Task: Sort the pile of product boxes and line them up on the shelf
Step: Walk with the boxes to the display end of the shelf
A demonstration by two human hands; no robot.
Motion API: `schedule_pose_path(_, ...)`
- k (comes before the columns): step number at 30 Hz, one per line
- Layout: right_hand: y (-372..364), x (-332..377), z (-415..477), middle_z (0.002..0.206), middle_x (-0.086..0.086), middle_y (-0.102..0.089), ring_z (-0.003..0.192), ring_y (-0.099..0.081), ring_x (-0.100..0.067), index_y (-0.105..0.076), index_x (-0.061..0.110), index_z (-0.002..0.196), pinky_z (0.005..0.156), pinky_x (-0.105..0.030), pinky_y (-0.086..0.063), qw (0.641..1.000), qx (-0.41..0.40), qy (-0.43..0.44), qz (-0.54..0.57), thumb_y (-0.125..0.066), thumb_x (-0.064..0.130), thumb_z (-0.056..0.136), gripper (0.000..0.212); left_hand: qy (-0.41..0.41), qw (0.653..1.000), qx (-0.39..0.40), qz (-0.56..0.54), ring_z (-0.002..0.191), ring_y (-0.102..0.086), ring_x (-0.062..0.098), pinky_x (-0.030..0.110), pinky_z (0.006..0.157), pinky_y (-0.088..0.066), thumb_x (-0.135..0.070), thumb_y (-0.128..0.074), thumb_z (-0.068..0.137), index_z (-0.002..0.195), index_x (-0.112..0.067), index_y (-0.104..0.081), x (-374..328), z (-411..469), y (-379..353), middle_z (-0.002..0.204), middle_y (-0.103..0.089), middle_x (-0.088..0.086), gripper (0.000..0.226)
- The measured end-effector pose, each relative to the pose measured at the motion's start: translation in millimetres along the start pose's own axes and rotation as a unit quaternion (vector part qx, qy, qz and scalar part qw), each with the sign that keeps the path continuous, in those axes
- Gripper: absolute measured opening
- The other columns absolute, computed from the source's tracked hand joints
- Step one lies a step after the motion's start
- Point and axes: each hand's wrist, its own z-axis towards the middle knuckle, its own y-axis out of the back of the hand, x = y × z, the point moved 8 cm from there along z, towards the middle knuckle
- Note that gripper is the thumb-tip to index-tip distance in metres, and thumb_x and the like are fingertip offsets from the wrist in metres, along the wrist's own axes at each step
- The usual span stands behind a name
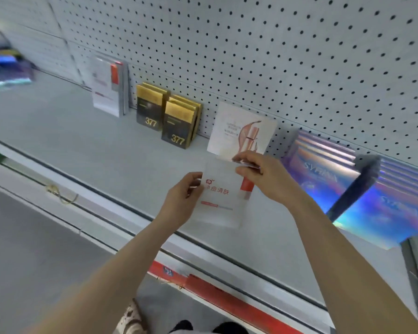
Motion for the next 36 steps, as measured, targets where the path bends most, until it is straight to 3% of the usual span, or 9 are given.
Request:
schedule_pose_path(4, -39, 56, 39, 0.11, 0.011, -0.064, 0.101, -0.058, -0.009, -0.063, 0.029, 0.116, 0.084, -0.027, -0.045, 0.999, -0.006, 0.016, -0.041, -0.061, 0.027, 0.094, 0.022, -0.005, 0.994, 0.011, 0.104, 0.1, -0.06, 0.009, 0.021, 0.085, -0.049, -0.024, -0.046, 0.1, 0.128, -0.029, -0.052, 25, 19, 76, 0.117, -0.062, -0.01, 0.029)
schedule_pose_path(11, -95, 155, 127, 0.103, 0.018, -0.061, 0.088, -0.057, -0.006, -0.061, 0.031, 0.114, 0.072, -0.025, -0.044, 0.992, -0.081, 0.053, -0.076, -0.059, 0.03, 0.094, 0.02, -0.041, 0.957, -0.031, 0.287, 0.105, -0.059, 0.014, 0.025, 0.088, -0.044, -0.024, -0.055, 0.096, 0.131, -0.027, -0.053, 67, 55, 235, 0.121, -0.06, -0.005, 0.035)
schedule_pose_path(15, -126, 197, 182, 0.095, 0.017, -0.063, 0.071, -0.058, 0.008, -0.061, 0.031, 0.114, 0.068, -0.023, -0.048, 0.991, -0.109, 0.052, -0.06, -0.059, 0.029, 0.094, 0.02, -0.032, 0.939, -0.053, 0.337, 0.109, -0.059, 0.019, 0.032, 0.092, -0.045, -0.026, -0.055, 0.096, 0.134, -0.024, -0.052, 84, 78, 317, 0.124, -0.059, -0.001, 0.038)
schedule_pose_path(18, -149, 223, 223, 0.101, 0.012, -0.064, 0.072, -0.058, 0.003, -0.06, 0.027, 0.118, 0.062, -0.018, -0.045, 0.988, -0.119, 0.066, -0.078, -0.057, 0.028, 0.095, 0.023, -0.018, 0.932, -0.066, 0.356, 0.112, -0.058, 0.022, 0.036, 0.094, -0.045, -0.026, -0.055, 0.096, 0.135, -0.022, -0.051, 97, 100, 362, 0.128, -0.057, 0.0, 0.04)
schedule_pose_path(20, -161, 235, 251, 0.105, 0.009, -0.065, 0.084, -0.058, -0.005, -0.059, 0.027, 0.12, 0.065, -0.018, -0.044, 0.984, -0.127, 0.075, -0.097, -0.058, 0.028, 0.095, 0.025, -0.011, 0.927, -0.066, 0.37, 0.114, -0.057, 0.023, 0.035, 0.094, -0.044, -0.027, -0.054, 0.096, 0.137, -0.023, -0.05, 104, 117, 380, 0.131, -0.056, 0.001, 0.041)
schedule_pose_path(22, -171, 243, 278, 0.103, 0.008, -0.066, 0.089, -0.059, -0.011, -0.059, 0.028, 0.118, 0.07, -0.029, -0.048, 0.984, -0.128, 0.076, -0.094, -0.058, 0.027, 0.095, 0.023, -0.007, 0.922, -0.055, 0.383, 0.114, -0.056, 0.024, 0.033, 0.093, -0.043, -0.028, -0.053, 0.097, 0.139, -0.023, -0.048, 110, 134, 390, 0.134, -0.053, 0.001, 0.042)
schedule_pose_path(29, -210, 252, 363, 0.11, 0.006, -0.066, 0.092, -0.06, -0.012, -0.059, 0.026, 0.118, 0.078, -0.033, -0.05, 0.987, -0.098, 0.086, -0.09, -0.054, 0.022, 0.097, 0.022, -0.032, 0.916, -0.011, 0.4, 0.121, -0.05, 0.024, 0.032, 0.098, -0.041, -0.026, -0.054, 0.096, 0.142, -0.021, -0.043, 123, 195, 395, 0.141, -0.046, 0.001, 0.048)
schedule_pose_path(33, -216, 246, 389, 0.116, -0.001, -0.056, 0.108, -0.048, -0.02, -0.058, 0.022, 0.123, 0.083, -0.032, -0.044, 0.971, -0.137, 0.099, -0.17, -0.053, 0.021, 0.097, 0.027, -0.039, 0.908, 0.013, 0.417, 0.136, -0.035, 0.023, 0.038, 0.107, -0.038, -0.028, -0.052, 0.097, 0.147, -0.021, -0.035, 133, 228, 387, 0.15, -0.036, 0.0, 0.053)
schedule_pose_path(36, -218, 243, 397, 0.116, -0.007, -0.05, 0.108, -0.045, -0.025, -0.057, 0.018, 0.125, 0.084, -0.035, -0.048, 0.95, -0.161, 0.108, -0.244, -0.06, 0.02, 0.092, 0.033, -0.032, 0.907, 0.039, 0.418, 0.141, -0.026, 0.023, 0.039, 0.11, -0.035, -0.03, -0.051, 0.097, 0.15, -0.022, -0.029, 140, 244, 379, 0.154, -0.029, 0.0, 0.057)
